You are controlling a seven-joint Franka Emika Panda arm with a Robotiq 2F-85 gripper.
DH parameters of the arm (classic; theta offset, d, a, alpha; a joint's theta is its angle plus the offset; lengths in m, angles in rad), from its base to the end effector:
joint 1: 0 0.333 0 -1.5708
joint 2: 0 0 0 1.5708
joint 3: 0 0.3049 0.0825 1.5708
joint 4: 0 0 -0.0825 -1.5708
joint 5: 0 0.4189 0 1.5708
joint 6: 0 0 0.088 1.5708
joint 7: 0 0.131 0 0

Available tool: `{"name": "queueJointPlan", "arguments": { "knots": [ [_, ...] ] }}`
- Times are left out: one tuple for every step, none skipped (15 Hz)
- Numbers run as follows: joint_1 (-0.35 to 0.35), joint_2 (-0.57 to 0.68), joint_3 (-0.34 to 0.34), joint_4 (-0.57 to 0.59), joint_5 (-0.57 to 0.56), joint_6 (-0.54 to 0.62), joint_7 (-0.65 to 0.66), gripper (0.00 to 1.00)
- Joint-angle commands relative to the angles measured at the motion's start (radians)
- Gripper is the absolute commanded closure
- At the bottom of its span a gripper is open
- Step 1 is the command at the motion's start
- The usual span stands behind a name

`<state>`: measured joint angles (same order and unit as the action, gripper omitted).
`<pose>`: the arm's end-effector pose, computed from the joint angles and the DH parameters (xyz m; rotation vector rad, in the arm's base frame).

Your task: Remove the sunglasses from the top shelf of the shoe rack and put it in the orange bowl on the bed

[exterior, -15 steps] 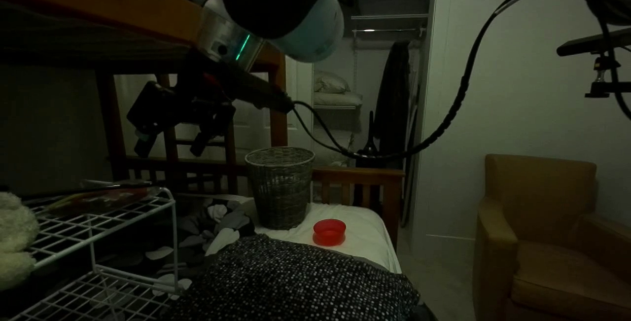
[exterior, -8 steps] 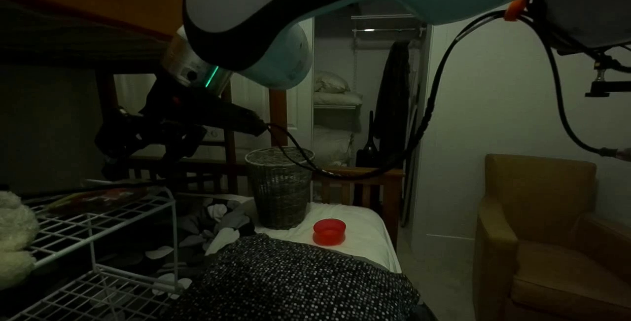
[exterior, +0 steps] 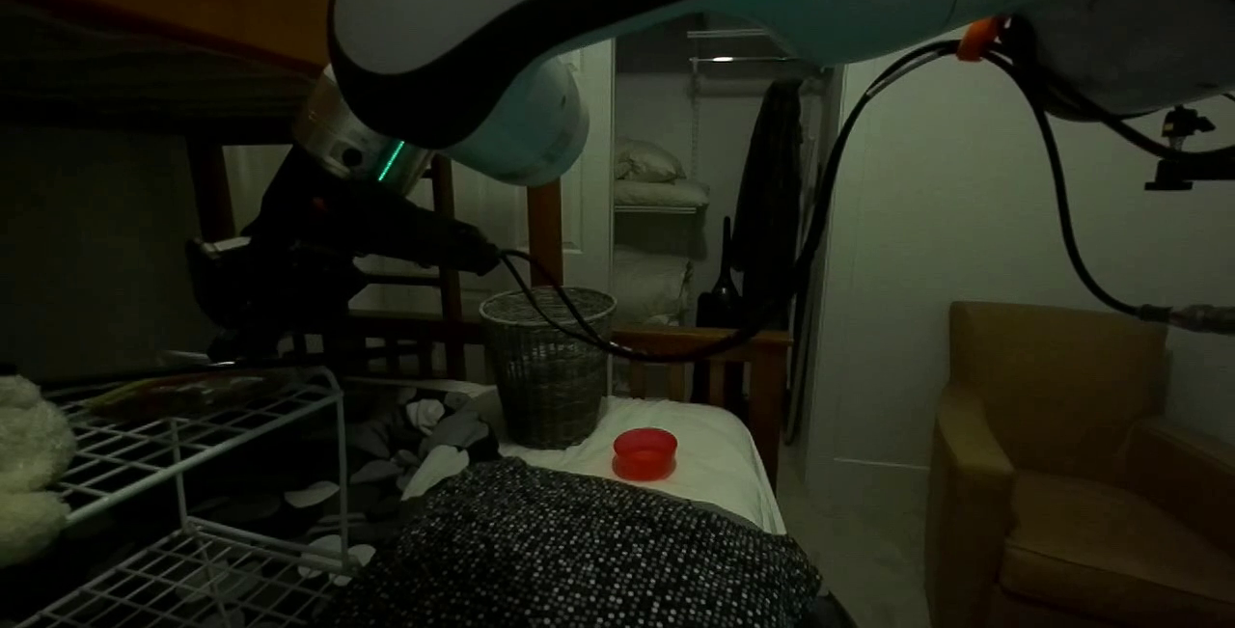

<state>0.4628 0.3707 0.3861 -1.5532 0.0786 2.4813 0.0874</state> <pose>0.5222 0.5381 0.4729 -2.5096 -0.8438 -0.5905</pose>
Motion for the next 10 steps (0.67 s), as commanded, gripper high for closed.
{"name": "queueJointPlan", "arguments": {
  "knots": [
    [0.015, 0.018, -0.014, 0.029, -0.015, -0.049, -0.002, 1.00],
    [0.016, 0.020, -0.015, 0.034, -0.017, -0.059, -0.002, 1.00],
    [0.014, 0.020, -0.012, 0.036, -0.014, -0.064, -0.007, 1.00],
    [0.010, 0.014, -0.006, 0.039, -0.006, -0.064, -0.020, 1.00],
    [0.003, 0.002, 0.003, 0.039, 0.005, -0.066, -0.040, 1.00],
    [-0.006, -0.007, 0.016, 0.046, 0.022, -0.074, -0.072, 1.00],
    [-0.018, -0.026, 0.033, 0.048, 0.044, -0.077, -0.118, 1.00],
    [-0.026, -0.040, 0.045, 0.051, 0.060, -0.074, -0.155, 1.00],
    [-0.039, -0.052, 0.065, 0.061, 0.091, -0.080, -0.213, 1.00],
    [-0.055, -0.068, 0.086, 0.060, 0.115, -0.093, -0.265, 1.00]
  ]
}}
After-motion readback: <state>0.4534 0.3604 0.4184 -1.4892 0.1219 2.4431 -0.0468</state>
